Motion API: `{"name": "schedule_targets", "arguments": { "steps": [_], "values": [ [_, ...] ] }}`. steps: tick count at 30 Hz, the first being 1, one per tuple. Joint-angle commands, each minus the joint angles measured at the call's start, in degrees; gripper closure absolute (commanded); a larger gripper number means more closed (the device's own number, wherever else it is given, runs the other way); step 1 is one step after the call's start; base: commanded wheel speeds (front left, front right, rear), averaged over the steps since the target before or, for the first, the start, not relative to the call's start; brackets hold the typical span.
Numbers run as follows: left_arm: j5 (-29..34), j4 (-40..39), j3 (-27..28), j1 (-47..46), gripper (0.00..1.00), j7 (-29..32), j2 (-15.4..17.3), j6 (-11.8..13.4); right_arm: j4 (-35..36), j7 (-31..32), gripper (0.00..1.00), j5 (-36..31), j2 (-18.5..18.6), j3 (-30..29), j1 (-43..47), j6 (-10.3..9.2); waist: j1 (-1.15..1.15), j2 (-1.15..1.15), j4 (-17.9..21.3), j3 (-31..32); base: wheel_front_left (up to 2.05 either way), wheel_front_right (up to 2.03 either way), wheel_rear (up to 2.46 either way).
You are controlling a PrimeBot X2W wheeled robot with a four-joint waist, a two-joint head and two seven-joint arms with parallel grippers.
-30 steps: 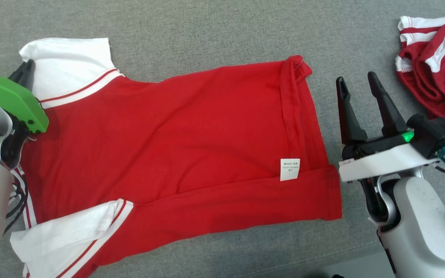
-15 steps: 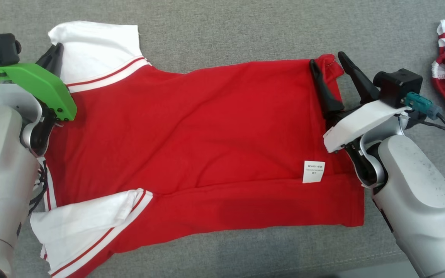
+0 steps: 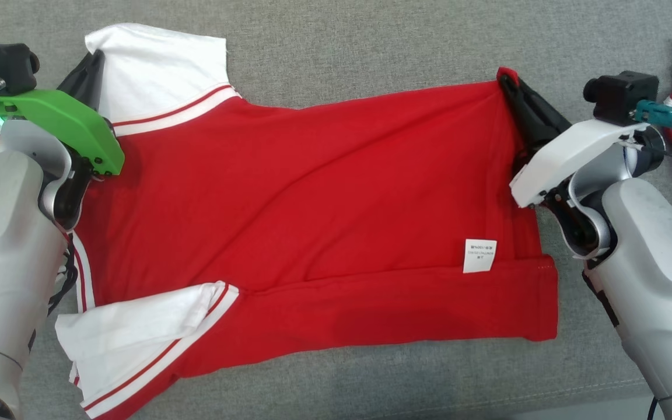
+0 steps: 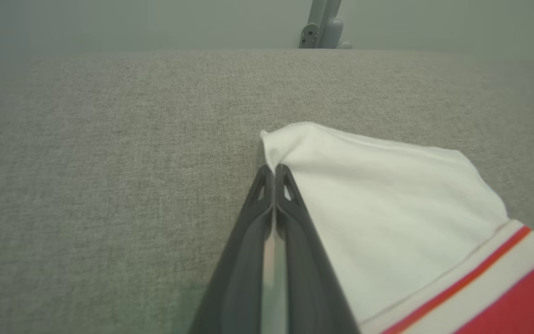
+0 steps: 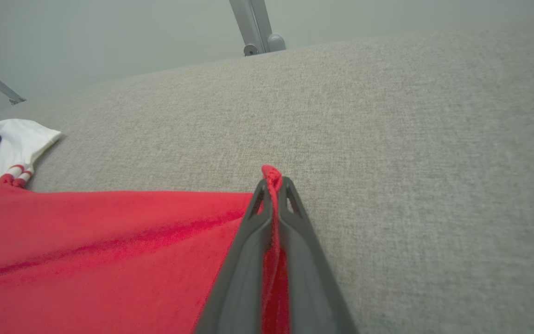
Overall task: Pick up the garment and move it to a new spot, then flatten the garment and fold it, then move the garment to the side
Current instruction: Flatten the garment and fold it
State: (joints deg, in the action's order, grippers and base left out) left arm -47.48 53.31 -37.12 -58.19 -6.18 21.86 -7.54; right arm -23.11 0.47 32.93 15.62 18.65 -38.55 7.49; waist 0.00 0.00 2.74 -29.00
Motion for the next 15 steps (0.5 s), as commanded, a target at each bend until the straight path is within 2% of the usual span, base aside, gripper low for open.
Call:
{"name": "schedule_targets", "arguments": {
  "steps": [1,9,15],
  "values": [
    [-0.6,-0.2,-0.3,-1.1,1.0,-0.9,0.2,0.1,0.7,0.3,1.0,1.1,0.6,-0.8,-1.0,-0.01,0.0,0.0,-0.3,0.2,0.0,0.0,0.0],
    [-0.7,-3.3,-0.8,-3.6,1.0,-6.5,1.5,0.1,4.6,0.0,1.0,2.8,2.1,-3.6,-1.1,-0.01,0.0,0.0,-1.3,1.2,0.0,0.0,0.0],
    [-0.6,-8.8,0.0,-2.7,1.0,-8.4,2.6,0.1,7.8,0.2,1.0,4.1,2.0,-4.3,1.4,-0.01,0.0,0.0,-1.6,1.6,0.0,0.0,0.0]
  ]
}}
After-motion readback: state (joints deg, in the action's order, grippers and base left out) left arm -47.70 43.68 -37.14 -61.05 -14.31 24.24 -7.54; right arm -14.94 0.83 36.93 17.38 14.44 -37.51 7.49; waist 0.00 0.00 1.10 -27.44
